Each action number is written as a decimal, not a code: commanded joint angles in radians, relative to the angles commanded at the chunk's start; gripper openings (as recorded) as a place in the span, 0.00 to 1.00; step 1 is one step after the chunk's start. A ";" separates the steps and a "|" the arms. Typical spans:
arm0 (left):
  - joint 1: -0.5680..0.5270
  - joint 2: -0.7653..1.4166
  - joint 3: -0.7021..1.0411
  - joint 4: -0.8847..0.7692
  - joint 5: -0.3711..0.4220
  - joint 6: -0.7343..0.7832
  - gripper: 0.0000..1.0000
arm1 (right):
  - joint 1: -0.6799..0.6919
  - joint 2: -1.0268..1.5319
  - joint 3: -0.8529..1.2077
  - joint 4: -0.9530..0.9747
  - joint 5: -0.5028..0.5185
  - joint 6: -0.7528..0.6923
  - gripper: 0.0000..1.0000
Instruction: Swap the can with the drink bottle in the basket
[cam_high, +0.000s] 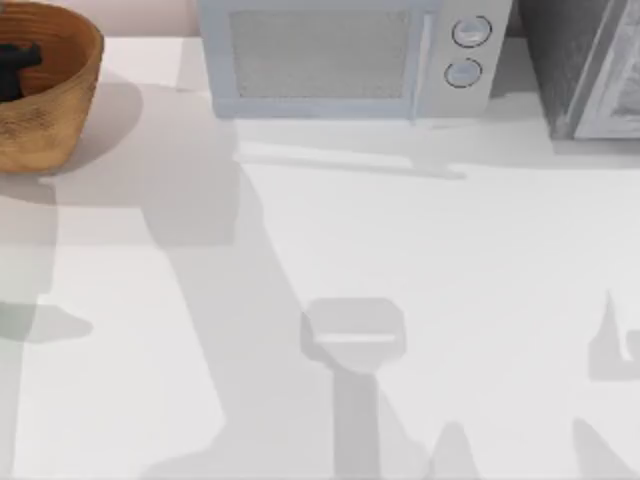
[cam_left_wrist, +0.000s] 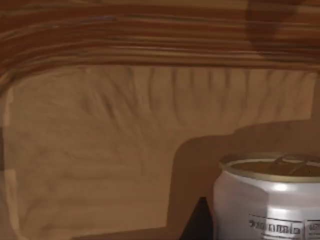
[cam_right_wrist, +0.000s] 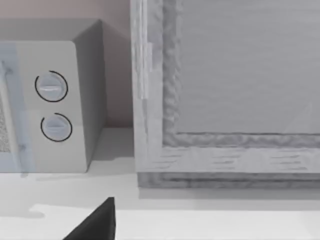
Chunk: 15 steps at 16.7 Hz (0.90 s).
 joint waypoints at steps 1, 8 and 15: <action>-0.005 -0.052 -0.052 0.019 -0.003 -0.006 0.00 | 0.000 0.000 0.000 0.000 0.000 0.000 1.00; -0.067 -0.631 -0.573 0.256 -0.039 -0.045 0.00 | 0.000 0.000 0.000 0.000 0.000 0.000 1.00; -0.133 -1.403 -1.261 0.587 -0.120 -0.081 0.00 | 0.000 0.000 0.000 0.000 0.000 0.000 1.00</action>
